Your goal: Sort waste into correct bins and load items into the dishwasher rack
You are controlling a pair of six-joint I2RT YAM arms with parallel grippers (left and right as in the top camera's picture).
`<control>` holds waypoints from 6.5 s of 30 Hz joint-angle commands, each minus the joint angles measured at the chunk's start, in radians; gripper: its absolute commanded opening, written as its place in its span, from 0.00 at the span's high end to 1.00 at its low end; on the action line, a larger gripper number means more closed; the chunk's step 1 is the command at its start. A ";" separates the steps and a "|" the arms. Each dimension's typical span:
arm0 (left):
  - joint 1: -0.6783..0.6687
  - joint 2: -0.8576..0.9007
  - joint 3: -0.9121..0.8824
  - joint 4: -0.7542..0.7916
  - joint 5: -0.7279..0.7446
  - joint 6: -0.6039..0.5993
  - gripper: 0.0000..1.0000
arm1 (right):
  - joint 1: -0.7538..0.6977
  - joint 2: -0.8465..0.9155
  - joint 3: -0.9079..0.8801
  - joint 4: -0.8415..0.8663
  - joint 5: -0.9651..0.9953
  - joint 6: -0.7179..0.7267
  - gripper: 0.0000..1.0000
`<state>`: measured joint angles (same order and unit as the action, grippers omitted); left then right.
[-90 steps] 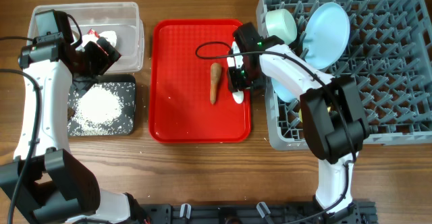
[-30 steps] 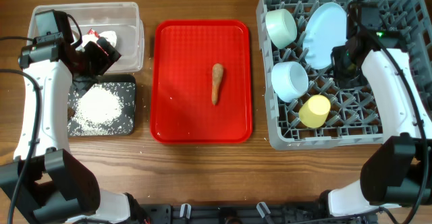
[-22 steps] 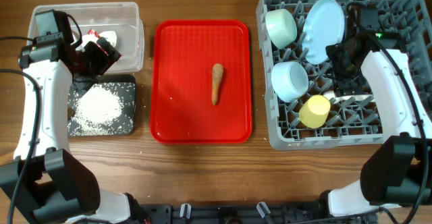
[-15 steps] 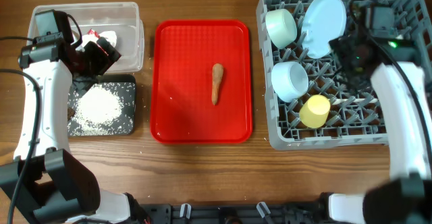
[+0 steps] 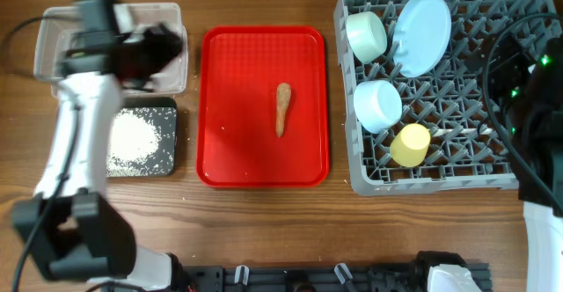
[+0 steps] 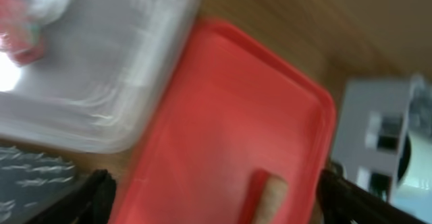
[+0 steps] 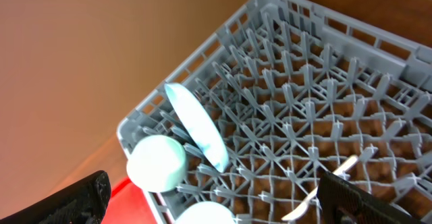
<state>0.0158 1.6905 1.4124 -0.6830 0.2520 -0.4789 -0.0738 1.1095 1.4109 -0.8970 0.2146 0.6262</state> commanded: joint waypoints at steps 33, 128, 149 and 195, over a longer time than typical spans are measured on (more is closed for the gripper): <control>-0.318 0.190 0.316 -0.327 -0.388 0.055 0.96 | 0.002 0.146 0.008 -0.061 -0.014 -0.022 0.00; 0.351 -0.352 0.242 -0.510 -0.421 -0.452 0.00 | 0.002 -0.743 -1.079 0.925 -0.311 -0.337 0.00; 0.351 -0.352 0.242 -0.510 -0.422 -0.452 0.00 | 0.003 -1.092 -1.406 0.907 -0.343 -0.336 0.00; 0.077 -1.469 -1.292 0.670 -0.074 0.239 0.00 | 0.003 -1.092 -1.406 0.907 -0.343 -0.335 0.00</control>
<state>0.1059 0.3359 0.2031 -0.0181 0.2028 -0.2630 -0.0734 0.0200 0.0063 0.0071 -0.1123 0.3080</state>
